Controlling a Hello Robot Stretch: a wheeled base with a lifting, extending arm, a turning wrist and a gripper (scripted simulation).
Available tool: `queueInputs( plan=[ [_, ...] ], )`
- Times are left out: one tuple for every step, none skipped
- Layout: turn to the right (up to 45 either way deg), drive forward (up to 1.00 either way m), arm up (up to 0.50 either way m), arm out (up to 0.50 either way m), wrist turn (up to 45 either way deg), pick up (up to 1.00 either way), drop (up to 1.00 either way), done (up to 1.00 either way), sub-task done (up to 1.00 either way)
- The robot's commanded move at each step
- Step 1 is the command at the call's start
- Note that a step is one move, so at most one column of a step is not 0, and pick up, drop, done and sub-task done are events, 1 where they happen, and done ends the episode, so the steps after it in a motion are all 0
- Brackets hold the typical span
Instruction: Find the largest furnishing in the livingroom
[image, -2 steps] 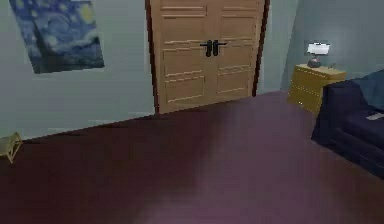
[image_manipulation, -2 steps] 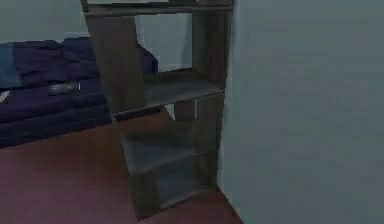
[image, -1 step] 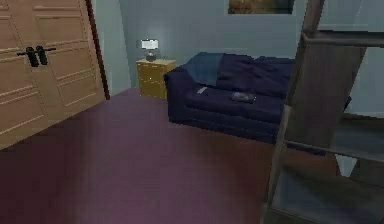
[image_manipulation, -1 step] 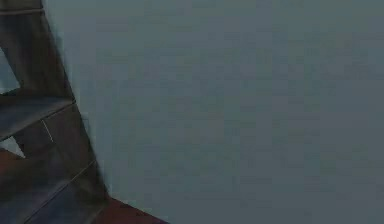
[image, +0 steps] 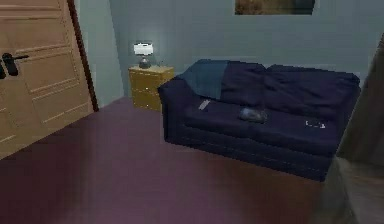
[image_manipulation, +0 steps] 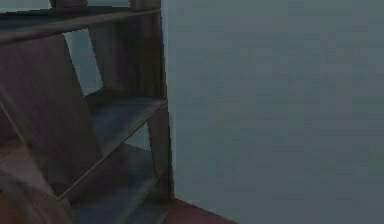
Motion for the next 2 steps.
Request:
queueInputs(
  plan=[
    [-45.0, 0.0, 0.0, 0.0, 0.0, 0.0, 0.0, 0.0, 0.0],
    [-30.0, 0.0, 0.0, 0.0, 0.0, 0.0, 0.0, 0.0, 0.0]
  ],
)
